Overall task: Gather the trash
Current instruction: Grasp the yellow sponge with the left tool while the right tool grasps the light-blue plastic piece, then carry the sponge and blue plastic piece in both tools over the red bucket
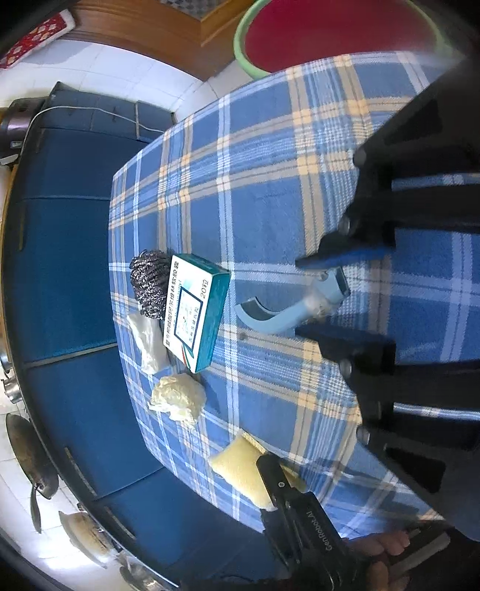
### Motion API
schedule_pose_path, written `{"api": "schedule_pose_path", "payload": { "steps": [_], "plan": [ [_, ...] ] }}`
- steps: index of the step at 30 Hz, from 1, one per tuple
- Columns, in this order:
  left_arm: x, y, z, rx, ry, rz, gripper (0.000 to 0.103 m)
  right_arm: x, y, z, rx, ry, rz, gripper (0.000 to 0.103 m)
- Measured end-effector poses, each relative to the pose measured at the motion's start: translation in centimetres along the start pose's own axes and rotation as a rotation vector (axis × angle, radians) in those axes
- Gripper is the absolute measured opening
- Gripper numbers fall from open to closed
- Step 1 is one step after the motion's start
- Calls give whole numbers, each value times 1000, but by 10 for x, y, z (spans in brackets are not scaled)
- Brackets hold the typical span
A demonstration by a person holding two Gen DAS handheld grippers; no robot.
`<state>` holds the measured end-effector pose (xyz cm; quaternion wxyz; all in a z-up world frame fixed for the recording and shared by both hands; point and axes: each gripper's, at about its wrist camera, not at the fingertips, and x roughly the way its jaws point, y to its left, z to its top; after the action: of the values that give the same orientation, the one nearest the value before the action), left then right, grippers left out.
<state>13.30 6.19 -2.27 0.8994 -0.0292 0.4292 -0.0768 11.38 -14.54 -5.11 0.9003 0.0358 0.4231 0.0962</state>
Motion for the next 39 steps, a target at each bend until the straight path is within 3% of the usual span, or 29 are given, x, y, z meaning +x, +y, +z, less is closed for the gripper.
{"api": "schedule_pose_path", "payload": {
  "steps": [18, 39],
  "plan": [
    [-41, -24, -4, -7, -56, -86, 37, -38, -29, -18, 126, -58, 54, 25],
    [-54, -113, 4, 118, -67, -225, 37, -103, -89, -37, 264, -197, 28, 23]
  ]
}}
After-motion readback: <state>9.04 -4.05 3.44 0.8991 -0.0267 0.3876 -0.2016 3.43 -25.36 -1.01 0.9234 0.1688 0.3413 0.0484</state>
